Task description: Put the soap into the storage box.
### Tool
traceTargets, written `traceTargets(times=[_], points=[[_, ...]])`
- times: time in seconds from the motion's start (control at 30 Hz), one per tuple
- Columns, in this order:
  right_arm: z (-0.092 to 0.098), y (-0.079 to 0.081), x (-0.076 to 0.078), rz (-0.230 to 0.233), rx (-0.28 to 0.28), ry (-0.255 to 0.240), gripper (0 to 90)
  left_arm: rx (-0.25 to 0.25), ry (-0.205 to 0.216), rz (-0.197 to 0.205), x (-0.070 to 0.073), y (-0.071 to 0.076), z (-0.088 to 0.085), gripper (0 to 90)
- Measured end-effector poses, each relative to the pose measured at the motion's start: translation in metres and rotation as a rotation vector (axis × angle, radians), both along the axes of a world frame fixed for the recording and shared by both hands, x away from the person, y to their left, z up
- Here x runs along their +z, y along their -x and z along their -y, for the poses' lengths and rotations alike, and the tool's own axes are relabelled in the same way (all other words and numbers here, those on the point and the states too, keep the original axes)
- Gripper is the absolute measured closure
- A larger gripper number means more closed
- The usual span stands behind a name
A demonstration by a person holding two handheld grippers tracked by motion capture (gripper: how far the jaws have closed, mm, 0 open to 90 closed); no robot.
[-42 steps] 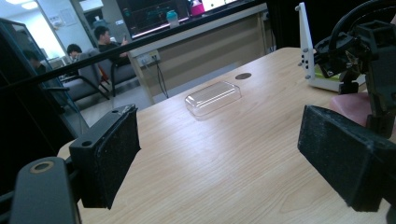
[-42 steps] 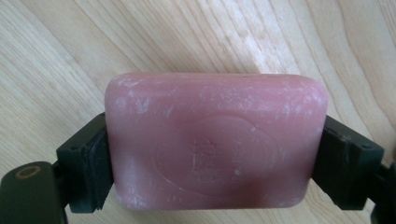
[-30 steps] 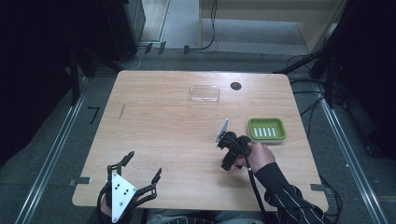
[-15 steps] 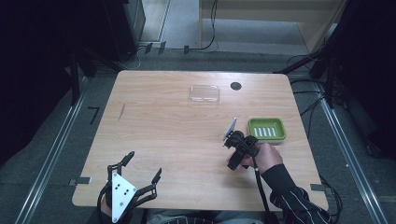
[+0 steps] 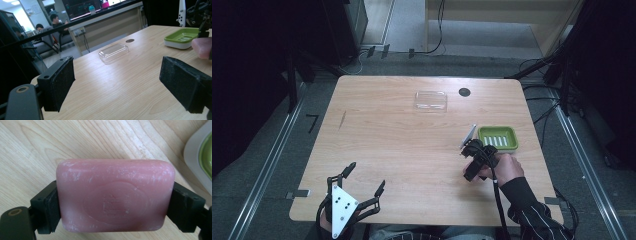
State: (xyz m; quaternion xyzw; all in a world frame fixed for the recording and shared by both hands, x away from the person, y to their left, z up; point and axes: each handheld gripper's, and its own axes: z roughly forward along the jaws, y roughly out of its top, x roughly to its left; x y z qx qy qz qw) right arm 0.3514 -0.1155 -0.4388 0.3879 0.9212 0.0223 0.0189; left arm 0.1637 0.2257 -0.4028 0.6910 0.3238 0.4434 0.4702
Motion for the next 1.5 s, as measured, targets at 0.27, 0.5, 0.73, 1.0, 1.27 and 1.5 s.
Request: traceTargets(times=[0.27, 0.5, 0.73, 1.0, 1.27, 1.5], points=[[0.011, -0.002, 0.001, 0.001, -0.028, 0.005, 14.0, 0.001, 0.001, -0.001, 0.0, 0.0, 0.0, 13.0], [0.014, -0.004, 0.001, -0.007, -0.032, 0.009, 14.0, 0.002, 0.002, -0.001, 0.0, 0.0, 0.0, 13.1], [0.02, -0.006, 0.001, -0.007, -0.052, 0.007, 14.0, 0.0, -0.002, 0.001, 0.0, 0.0, 0.0, 13.1], [0.028, -0.009, 0.001, -0.007, -0.084, 0.012, 14.0, -0.002, -0.004, 0.001, 0.0, 0.0, 0.0, 13.1], [0.038, -0.012, 0.004, -0.001, -0.113, 0.009, 14.0, -0.004, -0.006, 0.001, 0.0, 0.0, 0.0, 13.1], [0.046, -0.015, 0.006, 0.009, -0.143, 0.01, 14.0, -0.003, -0.006, 0.001, 0.0, 0.0, 0.0, 13.1]])
